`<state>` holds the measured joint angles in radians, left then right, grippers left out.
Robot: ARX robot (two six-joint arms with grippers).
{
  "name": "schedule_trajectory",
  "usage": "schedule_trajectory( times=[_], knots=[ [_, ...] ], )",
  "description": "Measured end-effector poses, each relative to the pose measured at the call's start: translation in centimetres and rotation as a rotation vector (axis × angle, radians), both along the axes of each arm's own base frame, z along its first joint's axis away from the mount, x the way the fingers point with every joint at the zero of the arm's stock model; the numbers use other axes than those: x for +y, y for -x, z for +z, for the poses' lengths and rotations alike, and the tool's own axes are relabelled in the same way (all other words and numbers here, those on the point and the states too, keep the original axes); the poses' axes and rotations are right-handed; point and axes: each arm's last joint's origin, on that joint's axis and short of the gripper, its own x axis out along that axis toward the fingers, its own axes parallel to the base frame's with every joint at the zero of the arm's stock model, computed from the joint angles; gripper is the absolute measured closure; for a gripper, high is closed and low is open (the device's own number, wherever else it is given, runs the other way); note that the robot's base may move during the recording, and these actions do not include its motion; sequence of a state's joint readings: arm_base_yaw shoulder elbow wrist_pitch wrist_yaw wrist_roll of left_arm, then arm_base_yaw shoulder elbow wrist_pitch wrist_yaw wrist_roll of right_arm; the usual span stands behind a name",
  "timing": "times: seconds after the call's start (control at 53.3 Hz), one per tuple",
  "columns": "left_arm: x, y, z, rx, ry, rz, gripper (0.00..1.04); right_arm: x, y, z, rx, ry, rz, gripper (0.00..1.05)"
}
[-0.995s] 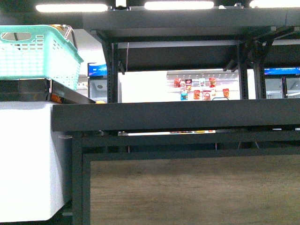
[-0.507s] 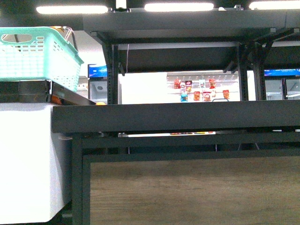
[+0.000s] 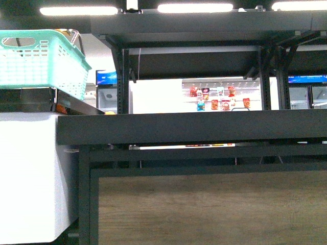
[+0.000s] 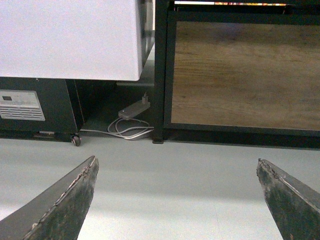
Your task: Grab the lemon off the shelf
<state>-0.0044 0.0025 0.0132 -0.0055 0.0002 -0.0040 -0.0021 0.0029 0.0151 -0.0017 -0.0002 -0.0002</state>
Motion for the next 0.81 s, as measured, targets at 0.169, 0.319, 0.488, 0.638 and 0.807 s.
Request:
schedule_trajectory(
  times=[0.169,0.319,0.488,0.638,0.807],
  knots=[
    [0.00,0.00,0.00,0.000,0.000,0.000,0.08,0.00,0.00,0.00,0.000,0.000,0.000,0.08],
    [0.00,0.00,0.00,0.000,0.000,0.000,0.08,0.00,0.00,0.00,0.000,0.000,0.000,0.08],
    [0.00,0.00,0.00,0.000,0.000,0.000,0.08,0.00,0.00,0.01,0.000,0.000,0.000,0.08],
    [0.00,0.00,0.00,0.000,0.000,0.000,0.08,0.00,0.00,0.00,0.000,0.000,0.000,0.08],
    [0.00,0.00,0.00,0.000,0.000,0.000,0.08,0.00,0.00,0.01,0.000,0.000,0.000,0.08]
  ],
)
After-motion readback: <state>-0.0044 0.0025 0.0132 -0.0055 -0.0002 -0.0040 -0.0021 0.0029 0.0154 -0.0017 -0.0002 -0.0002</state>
